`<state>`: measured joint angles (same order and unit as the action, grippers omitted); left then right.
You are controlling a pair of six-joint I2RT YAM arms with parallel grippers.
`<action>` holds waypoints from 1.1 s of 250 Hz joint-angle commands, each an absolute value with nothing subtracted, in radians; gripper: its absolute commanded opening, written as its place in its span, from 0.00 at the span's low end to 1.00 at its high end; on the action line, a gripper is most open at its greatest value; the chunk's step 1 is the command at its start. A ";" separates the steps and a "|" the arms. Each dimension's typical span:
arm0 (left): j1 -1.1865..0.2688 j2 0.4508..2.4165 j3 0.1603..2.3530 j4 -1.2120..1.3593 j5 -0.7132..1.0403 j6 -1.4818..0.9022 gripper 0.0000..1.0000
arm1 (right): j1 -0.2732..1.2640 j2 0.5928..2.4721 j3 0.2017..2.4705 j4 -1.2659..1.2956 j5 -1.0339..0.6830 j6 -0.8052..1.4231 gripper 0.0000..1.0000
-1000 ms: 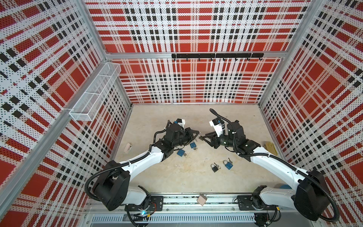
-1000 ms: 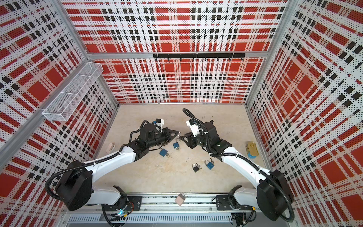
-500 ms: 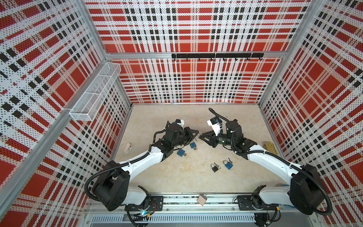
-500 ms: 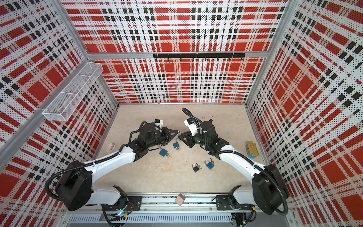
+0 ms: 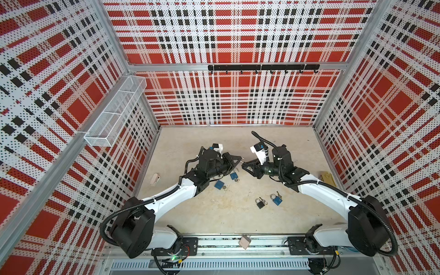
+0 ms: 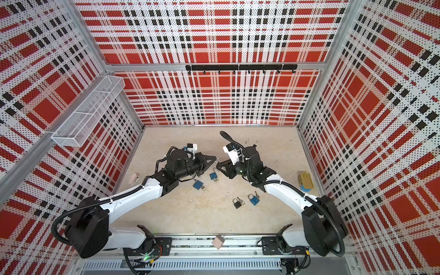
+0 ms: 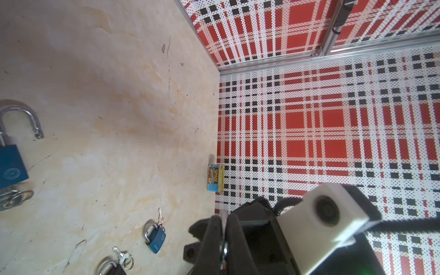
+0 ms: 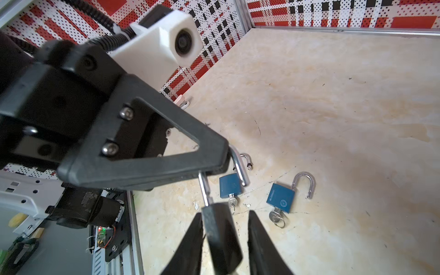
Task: Lock with the key
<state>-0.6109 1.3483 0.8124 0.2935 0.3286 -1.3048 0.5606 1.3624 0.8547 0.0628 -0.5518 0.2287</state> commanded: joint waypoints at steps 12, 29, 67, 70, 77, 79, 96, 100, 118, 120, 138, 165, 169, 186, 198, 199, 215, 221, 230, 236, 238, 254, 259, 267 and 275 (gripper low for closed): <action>-0.605 1.319 0.806 0.353 0.334 -1.338 0.00 | 0.556 1.367 0.858 0.108 -0.581 0.227 0.23; -0.605 1.320 0.805 0.352 0.336 -1.338 0.00 | 0.555 1.362 0.854 0.119 -0.584 0.232 0.23; -0.605 1.322 0.799 0.353 0.332 -1.341 0.00 | 0.554 1.352 0.852 0.127 -0.585 0.241 0.28; -0.605 1.322 0.798 0.353 0.332 -1.341 0.00 | 0.555 1.352 0.853 0.129 -0.584 0.240 0.28; -0.605 1.322 0.796 0.352 0.332 -1.343 0.00 | 0.554 1.350 0.852 0.129 -0.584 0.242 0.30; -0.606 1.323 0.796 0.351 0.332 -1.343 0.00 | 0.554 1.348 0.853 0.129 -0.583 0.242 0.30; -0.606 1.325 0.792 0.353 0.332 -1.346 0.00 | 0.555 1.342 0.851 0.130 -0.581 0.242 0.31; -0.606 1.324 0.792 0.352 0.331 -1.346 0.00 | 0.554 1.341 0.851 0.130 -0.580 0.243 0.31; -0.605 1.327 0.791 0.352 0.332 -1.348 0.00 | 0.552 1.338 0.851 0.130 -0.580 0.243 0.31; -0.604 1.328 0.791 0.353 0.333 -1.347 0.00 | 0.551 1.338 0.851 0.130 -0.580 0.244 0.31; -0.605 1.329 0.790 0.352 0.333 -1.350 0.00 | 0.549 1.334 0.848 0.133 -0.581 0.245 0.31; -0.605 1.331 0.788 0.352 0.332 -1.349 0.00 | 0.546 1.331 0.848 0.133 -0.584 0.247 0.27; -0.605 1.331 0.788 0.352 0.332 -1.349 0.00 | 0.545 1.331 0.847 0.132 -0.585 0.247 0.27; -0.605 1.331 0.788 0.352 0.332 -1.349 0.00 | 0.544 1.330 0.846 0.133 -0.588 0.247 0.26; -0.606 1.334 0.787 0.352 0.332 -1.350 0.00 | 0.544 1.328 0.846 0.131 -0.586 0.246 0.27; -0.605 1.334 0.788 0.351 0.333 -1.350 0.00 | 0.544 1.328 0.846 0.131 -0.586 0.247 0.27; -0.605 1.336 0.785 0.353 0.331 -1.352 0.00 | 0.543 1.326 0.845 0.130 -0.588 0.246 0.26; -0.605 1.336 0.785 0.353 0.332 -1.352 0.00 | 0.543 1.325 0.847 0.130 -0.589 0.246 0.25; -0.606 1.338 0.786 0.353 0.332 -1.352 0.00 | 0.543 1.324 0.846 0.131 -0.591 0.247 0.23; -0.606 1.338 0.785 0.352 0.331 -1.351 0.00 | 0.543 1.323 0.845 0.129 -0.593 0.247 0.21; -0.605 1.338 0.785 0.352 0.331 -1.352 0.00 | 0.542 1.324 0.846 0.129 -0.594 0.247 0.20; -0.605 1.340 0.787 0.352 0.332 -1.353 0.00 | 0.541 1.325 0.847 0.129 -0.598 0.249 0.12; -0.605 1.340 0.787 0.352 0.331 -1.352 0.00 | 0.541 1.325 0.847 0.128 -0.600 0.249 0.09; -0.605 1.341 0.786 0.353 0.331 -1.354 0.00 | 0.541 1.325 0.847 0.129 -0.602 0.250 0.04; -0.605 1.341 0.785 0.353 0.332 -1.353 0.00 | 0.541 1.324 0.847 0.128 -0.603 0.250 0.00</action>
